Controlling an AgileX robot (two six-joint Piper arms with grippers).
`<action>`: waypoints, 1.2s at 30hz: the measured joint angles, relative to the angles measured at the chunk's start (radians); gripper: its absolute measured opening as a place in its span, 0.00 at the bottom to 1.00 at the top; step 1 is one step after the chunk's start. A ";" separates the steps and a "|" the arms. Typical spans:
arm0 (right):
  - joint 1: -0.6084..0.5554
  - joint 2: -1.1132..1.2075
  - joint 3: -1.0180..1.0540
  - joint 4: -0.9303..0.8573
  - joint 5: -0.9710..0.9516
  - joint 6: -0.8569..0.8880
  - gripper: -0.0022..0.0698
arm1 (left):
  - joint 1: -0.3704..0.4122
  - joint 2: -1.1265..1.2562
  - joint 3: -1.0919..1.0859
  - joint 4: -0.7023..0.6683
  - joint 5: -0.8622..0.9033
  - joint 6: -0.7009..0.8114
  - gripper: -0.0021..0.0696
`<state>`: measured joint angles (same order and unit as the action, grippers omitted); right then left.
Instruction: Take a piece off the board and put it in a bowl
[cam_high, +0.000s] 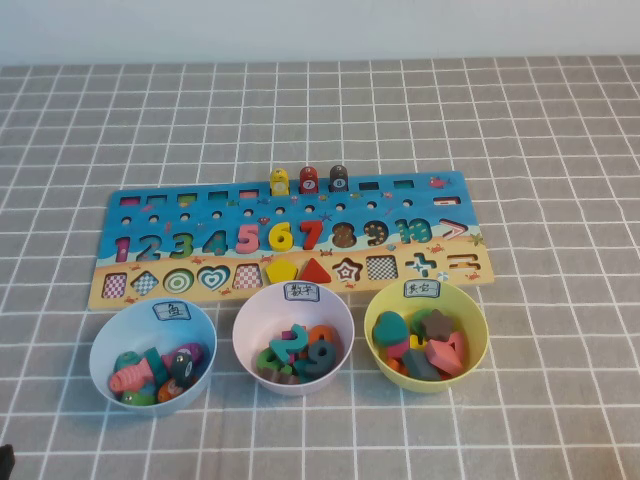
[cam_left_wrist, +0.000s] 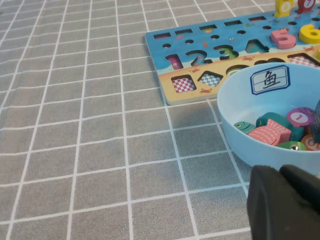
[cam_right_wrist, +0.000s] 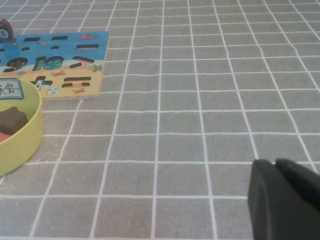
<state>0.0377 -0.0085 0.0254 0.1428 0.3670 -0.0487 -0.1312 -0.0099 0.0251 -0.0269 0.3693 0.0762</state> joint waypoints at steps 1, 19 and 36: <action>0.000 0.000 0.000 0.000 0.000 0.000 0.01 | 0.000 0.000 0.000 0.000 0.000 0.000 0.03; 0.000 0.000 0.000 0.000 0.000 0.000 0.01 | 0.000 0.000 0.000 -0.006 -0.004 0.000 0.03; 0.000 -0.001 0.000 0.000 0.000 0.000 0.01 | 0.000 0.000 0.000 -0.463 -0.207 -0.166 0.03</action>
<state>0.0377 -0.0093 0.0254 0.1428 0.3670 -0.0487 -0.1312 -0.0099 0.0251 -0.4895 0.1618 -0.0897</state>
